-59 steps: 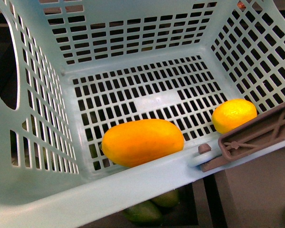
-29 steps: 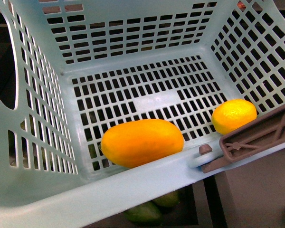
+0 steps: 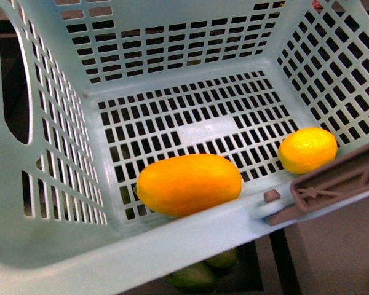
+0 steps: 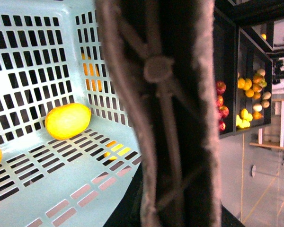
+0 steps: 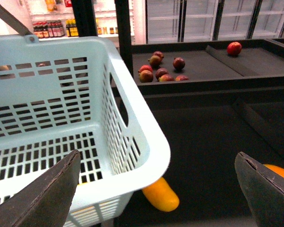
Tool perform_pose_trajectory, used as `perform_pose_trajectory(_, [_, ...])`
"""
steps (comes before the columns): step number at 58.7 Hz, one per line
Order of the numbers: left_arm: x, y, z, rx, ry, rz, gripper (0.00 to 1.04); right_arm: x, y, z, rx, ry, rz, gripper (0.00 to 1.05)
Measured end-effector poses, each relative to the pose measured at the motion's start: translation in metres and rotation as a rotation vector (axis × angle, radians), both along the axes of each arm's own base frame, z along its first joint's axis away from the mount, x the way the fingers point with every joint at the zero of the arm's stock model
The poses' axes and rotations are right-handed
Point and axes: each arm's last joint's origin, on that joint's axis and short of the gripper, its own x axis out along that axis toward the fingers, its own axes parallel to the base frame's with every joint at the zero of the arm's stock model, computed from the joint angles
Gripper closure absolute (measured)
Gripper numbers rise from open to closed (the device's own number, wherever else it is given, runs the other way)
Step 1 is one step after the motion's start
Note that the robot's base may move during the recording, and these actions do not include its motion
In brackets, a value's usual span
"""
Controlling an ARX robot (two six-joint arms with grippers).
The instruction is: Pick lemon and mango into basket
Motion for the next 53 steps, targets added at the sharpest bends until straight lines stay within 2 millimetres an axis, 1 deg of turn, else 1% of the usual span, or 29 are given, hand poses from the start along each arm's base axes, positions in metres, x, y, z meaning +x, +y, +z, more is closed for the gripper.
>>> perform_pose_trajectory(22, [0.0030,0.0031,0.0001,0.010,-0.010,0.031,0.99,0.0000,0.0000,-0.0002,-0.001,0.002,0.000,0.09])
perform_pose_trajectory(44, [0.0030,0.0038,0.0008,0.003,-0.007,0.021,0.99,0.0000,0.0001,-0.0004,-0.001,0.002,0.008,0.09])
perform_pose_trajectory(53, [0.0056,0.0066,0.0009,0.021,-0.026,0.055,0.99,0.0000,0.0001,-0.0004,-0.001,0.002,0.008,0.09])
